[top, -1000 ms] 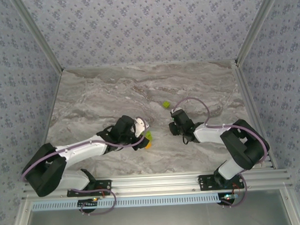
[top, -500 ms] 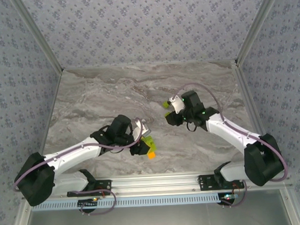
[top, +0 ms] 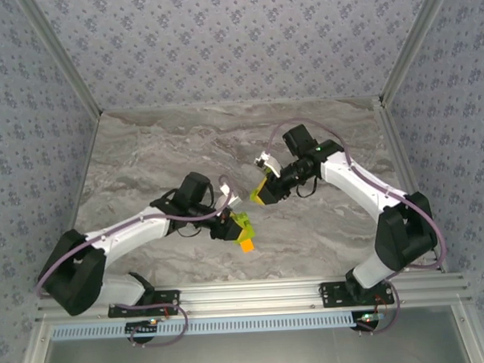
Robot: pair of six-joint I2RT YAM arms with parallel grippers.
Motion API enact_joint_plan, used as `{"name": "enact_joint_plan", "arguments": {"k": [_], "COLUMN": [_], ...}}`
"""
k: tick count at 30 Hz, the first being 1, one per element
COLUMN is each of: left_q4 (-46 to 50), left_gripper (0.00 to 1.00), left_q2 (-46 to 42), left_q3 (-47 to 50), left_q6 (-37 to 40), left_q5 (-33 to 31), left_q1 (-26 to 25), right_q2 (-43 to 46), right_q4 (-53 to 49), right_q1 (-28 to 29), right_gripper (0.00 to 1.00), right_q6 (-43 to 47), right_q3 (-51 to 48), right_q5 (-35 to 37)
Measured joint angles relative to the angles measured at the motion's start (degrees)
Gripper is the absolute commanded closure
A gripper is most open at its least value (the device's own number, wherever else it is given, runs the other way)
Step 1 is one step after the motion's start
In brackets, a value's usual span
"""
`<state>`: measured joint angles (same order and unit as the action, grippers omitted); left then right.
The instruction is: Assemble a carrot with lego
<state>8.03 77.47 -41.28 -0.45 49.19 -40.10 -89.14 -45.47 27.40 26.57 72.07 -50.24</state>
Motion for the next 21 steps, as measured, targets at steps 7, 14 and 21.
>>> {"name": "enact_joint_plan", "arguments": {"k": [7,14,21], "left_q4": [3.43,6.36,8.39], "left_gripper": [0.8,0.81,0.82], "left_q2": [3.28,3.39,4.44], "left_q3": [-2.91,-5.99,-6.69], "left_q6": [4.13,7.82,9.29], "left_q5": [1.03,4.59,6.54], "left_q1": [0.31,2.14,2.14], "right_q2": [-6.84,-8.52,-8.66], "right_q4": [-11.69,-17.68,-19.89], "right_q1": [0.0,0.85,3.19], "right_gripper": [0.78,0.78,0.78], "right_q6": [7.8,11.96,13.16], "right_q3": [9.38,10.27,11.04], "right_q5": [-1.66,-1.38,0.37]}}
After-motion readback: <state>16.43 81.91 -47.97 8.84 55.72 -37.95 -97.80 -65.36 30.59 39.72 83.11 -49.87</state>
